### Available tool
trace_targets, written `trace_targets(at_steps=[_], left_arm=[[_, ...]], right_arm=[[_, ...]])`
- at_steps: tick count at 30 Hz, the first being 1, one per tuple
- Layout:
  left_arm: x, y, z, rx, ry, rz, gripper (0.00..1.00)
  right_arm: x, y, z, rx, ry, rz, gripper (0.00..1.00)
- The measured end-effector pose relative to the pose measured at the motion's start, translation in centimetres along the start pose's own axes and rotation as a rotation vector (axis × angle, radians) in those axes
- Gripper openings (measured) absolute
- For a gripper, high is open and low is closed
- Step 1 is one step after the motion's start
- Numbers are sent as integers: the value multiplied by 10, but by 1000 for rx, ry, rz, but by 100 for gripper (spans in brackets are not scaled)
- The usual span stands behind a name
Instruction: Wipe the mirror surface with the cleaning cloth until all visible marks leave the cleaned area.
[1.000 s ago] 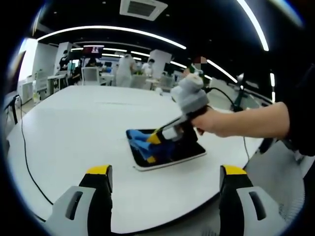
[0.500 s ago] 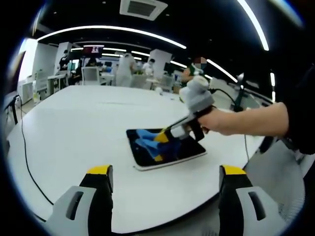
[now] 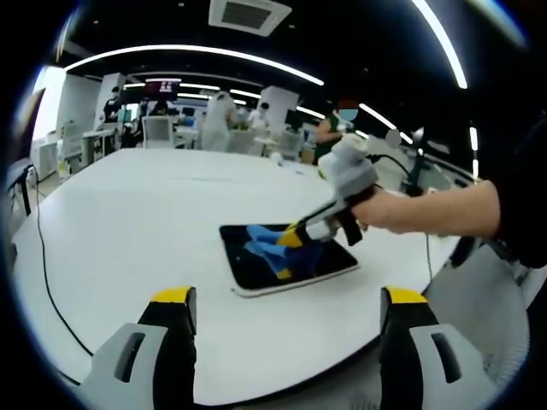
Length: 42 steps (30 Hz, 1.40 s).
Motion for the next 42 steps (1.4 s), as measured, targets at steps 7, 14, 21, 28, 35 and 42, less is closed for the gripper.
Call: trace_targets(at_steps=[7,14,21,28,35,42], left_arm=[[0,0,0,2,-1,-1,88],[0,0,0,1,-1,-1,88],[1,0,0,-3,-1,5,89],[0,0,0,-3,-1,3,89],[0,0,0,-7,-2,0,90],[-1,0,0,-8,-10,-6,92]], right_arm=[[-9,5,-7,-4,-30,-3,2],[-17,9,-13,5,-34,-18,2],[-20,14,-17,19,-39,-31,2],[-25,23,-27,24,-55,-42,2],[-32,32,-35,28,-74,-58,2],[-37,38,-43,26,-94,-70,2]])
Point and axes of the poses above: the point that each gripper's makers call its tool centre point, and the gripper's own axes: y roughly backward along the fingers, x roughly to its left, z roughly out of its top, the point moved 9 cm from there along y, roughly backward along the fingers, and after that the axes turned 6 degrees about x, right-handed, at the moved point
